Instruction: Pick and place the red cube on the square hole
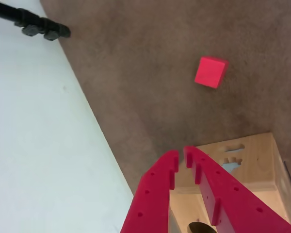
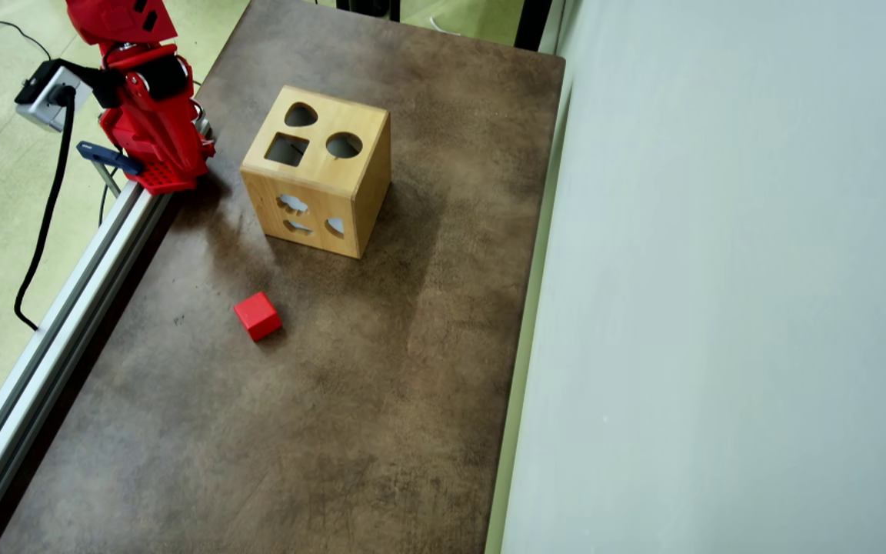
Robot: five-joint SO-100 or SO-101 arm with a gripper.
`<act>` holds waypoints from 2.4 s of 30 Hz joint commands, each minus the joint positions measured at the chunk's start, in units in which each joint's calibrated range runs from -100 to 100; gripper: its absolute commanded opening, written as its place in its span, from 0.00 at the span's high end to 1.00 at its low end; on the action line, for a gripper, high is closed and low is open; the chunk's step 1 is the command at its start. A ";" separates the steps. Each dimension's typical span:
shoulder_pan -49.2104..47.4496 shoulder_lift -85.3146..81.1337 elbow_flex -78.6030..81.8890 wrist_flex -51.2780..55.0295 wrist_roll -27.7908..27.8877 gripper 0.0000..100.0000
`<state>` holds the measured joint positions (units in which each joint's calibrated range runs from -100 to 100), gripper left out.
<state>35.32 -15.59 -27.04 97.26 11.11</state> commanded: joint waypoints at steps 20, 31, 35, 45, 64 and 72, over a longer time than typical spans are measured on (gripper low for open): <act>0.41 3.15 7.81 0.57 -3.03 0.65; 0.86 3.24 13.09 1.22 -4.69 0.65; 1.90 3.32 13.36 1.22 -4.69 0.59; 2.05 10.88 13.27 0.49 -4.54 0.55; 0.41 31.26 13.00 0.25 -4.49 0.55; 0.12 35.93 12.91 0.01 -4.44 0.55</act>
<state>35.68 20.42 -12.69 97.82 6.52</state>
